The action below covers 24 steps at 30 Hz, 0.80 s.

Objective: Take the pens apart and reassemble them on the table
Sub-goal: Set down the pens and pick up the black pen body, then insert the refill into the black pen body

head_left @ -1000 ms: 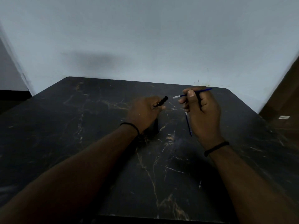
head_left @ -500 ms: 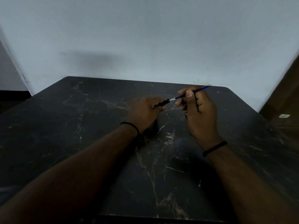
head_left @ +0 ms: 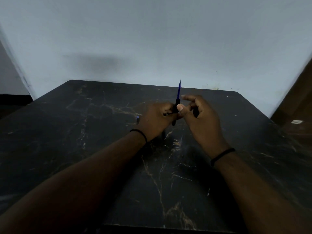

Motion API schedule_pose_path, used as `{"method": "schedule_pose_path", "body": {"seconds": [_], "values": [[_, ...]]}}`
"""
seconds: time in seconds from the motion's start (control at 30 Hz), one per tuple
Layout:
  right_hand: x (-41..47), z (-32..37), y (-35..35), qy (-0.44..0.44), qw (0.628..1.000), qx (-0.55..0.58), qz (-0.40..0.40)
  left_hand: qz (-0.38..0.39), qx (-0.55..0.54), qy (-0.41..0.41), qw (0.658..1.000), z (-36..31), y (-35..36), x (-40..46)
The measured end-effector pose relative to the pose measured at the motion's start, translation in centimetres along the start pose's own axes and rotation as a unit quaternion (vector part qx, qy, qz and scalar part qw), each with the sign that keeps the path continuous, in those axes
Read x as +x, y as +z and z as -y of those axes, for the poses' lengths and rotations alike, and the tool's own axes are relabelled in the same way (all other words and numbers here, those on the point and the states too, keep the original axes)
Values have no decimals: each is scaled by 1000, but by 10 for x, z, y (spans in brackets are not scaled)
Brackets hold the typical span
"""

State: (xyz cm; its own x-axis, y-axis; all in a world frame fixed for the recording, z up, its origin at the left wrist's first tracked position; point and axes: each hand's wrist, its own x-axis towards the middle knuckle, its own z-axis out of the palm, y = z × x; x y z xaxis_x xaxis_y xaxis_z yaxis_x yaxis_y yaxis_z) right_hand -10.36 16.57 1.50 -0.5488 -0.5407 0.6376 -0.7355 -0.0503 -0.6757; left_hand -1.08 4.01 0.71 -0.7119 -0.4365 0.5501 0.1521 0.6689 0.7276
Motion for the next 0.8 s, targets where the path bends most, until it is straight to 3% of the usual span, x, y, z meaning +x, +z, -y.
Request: {"method": "schedule_pose_path", "body": {"seconds": [0.23,0.37,0.47,0.57,0.7,0.8], "values": [[0,-11,7,10,1000,-13,-4,16,-18,4,1000,4,5,-1],[0,-2,3,7,999,6,-46,31,-14,-20,999,6,-3,3],[0,3,1,19,998,26,-51,-106,92,-66,988,15,-18,9],[-1,1,2,18,999,25,-36,-191,225,-170,940,28,-41,12],[-3,-3,5,25,999,26,-18,-104,343,-270,893,47,-60,16],[-4,-5,5,25,999,21,0,-74,357,-245,899,44,-59,16]]}}
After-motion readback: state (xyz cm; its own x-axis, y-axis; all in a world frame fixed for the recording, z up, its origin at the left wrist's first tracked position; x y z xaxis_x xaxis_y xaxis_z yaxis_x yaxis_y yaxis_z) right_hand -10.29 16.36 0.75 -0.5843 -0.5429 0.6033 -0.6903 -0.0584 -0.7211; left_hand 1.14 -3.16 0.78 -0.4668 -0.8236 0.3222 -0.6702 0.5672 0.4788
